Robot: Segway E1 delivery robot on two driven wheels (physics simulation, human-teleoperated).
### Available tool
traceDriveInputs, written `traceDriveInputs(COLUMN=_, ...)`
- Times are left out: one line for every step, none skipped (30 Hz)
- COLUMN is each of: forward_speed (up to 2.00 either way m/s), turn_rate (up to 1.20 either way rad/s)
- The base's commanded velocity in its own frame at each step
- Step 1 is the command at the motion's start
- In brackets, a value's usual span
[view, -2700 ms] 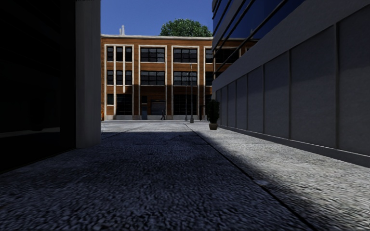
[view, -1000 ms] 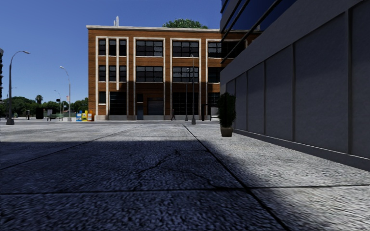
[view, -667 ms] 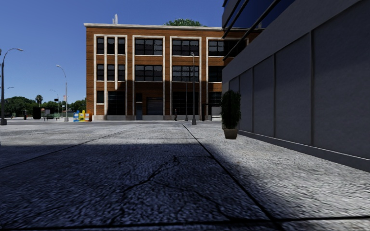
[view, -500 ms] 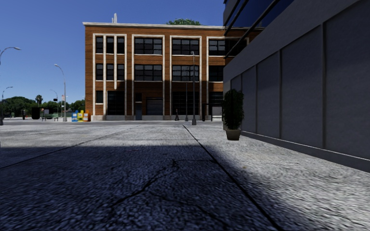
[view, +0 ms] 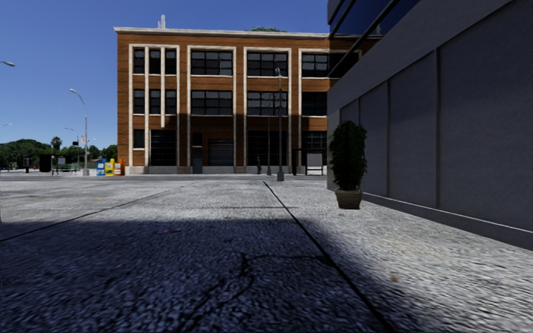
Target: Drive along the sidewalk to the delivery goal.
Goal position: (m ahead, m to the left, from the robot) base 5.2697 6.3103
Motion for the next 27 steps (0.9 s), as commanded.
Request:
traceDriveInputs(forward_speed=1.85, turn_rate=0.0)
traceDriveInputs(forward_speed=1.85, turn_rate=0.0)
traceDriveInputs(forward_speed=1.85, turn_rate=0.0)
traceDriveInputs(forward_speed=1.85, turn_rate=0.0)
traceDriveInputs(forward_speed=1.85, turn_rate=0.0)
traceDriveInputs(forward_speed=1.85, turn_rate=0.0)
traceDriveInputs(forward_speed=1.85, turn_rate=0.0)
traceDriveInputs(forward_speed=1.85, turn_rate=0.0)
traceDriveInputs(forward_speed=1.85, turn_rate=0.0)
traceDriveInputs(forward_speed=1.85, turn_rate=0.0)
traceDriveInputs(forward_speed=1.85, turn_rate=0.0)
traceDriveInputs(forward_speed=1.85, turn_rate=0.0)
traceDriveInputs(forward_speed=1.85, turn_rate=0.0)
traceDriveInputs(forward_speed=1.85, turn_rate=0.0)
traceDriveInputs(forward_speed=1.85, turn_rate=0.0)
traceDriveInputs(forward_speed=1.85, turn_rate=0.0)
traceDriveInputs(forward_speed=1.85, turn_rate=0.0)
traceDriveInputs(forward_speed=1.85, turn_rate=0.0)
traceDriveInputs(forward_speed=1.85, turn_rate=0.0)
traceDriveInputs(forward_speed=1.85, turn_rate=0.0)
traceDriveInputs(forward_speed=1.85, turn_rate=0.0)
traceDriveInputs(forward_speed=1.85, turn_rate=0.0)
traceDriveInputs(forward_speed=1.85, turn_rate=0.0)
traceDriveInputs(forward_speed=1.85, turn_rate=0.0)
traceDriveInputs(forward_speed=1.85, turn_rate=0.0)
traceDriveInputs(forward_speed=1.85, turn_rate=0.0)
traceDriveInputs(forward_speed=1.85, turn_rate=0.0)
